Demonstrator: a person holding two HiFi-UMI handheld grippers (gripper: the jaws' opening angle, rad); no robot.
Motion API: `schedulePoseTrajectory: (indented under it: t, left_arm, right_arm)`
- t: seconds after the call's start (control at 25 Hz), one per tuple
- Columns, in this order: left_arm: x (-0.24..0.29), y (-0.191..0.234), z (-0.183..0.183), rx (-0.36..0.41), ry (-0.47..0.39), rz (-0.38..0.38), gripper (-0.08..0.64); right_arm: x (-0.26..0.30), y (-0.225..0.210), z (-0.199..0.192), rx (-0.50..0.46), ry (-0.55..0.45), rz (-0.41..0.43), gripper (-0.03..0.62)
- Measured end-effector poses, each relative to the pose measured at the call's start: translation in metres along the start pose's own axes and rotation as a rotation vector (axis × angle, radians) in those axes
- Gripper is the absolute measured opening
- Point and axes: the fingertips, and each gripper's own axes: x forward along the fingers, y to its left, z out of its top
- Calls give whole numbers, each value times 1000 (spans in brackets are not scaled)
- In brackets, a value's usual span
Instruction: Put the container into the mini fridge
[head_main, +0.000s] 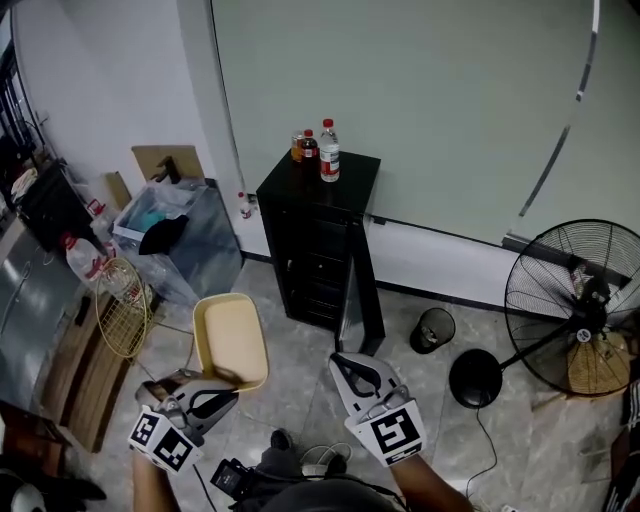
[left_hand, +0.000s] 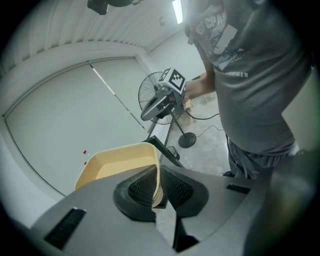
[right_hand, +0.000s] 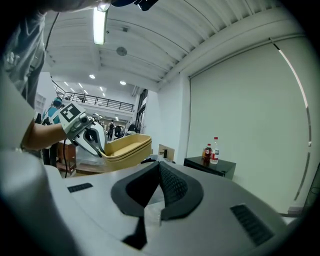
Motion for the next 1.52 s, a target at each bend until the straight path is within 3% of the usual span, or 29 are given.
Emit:
schedulePoseTrajectory:
  t: [0.4, 0.96, 1.2, 1.52]
  left_arm:
    - [39, 74, -60, 62, -92, -68, 35]
    - [99, 160, -158, 177, -219, -262, 37]
    - [128, 179, -178, 168, -260, -295, 37]
    - [184, 193, -204, 152, -245, -349, 37]
  right_arm:
    - [75, -34, 0, 26, 14, -136, 26]
    - [199, -55, 5, 43, 48, -333, 28]
    - [224, -72, -8, 60, 71, -382, 26]
    - [256, -113, -44, 85, 93, -431, 28]
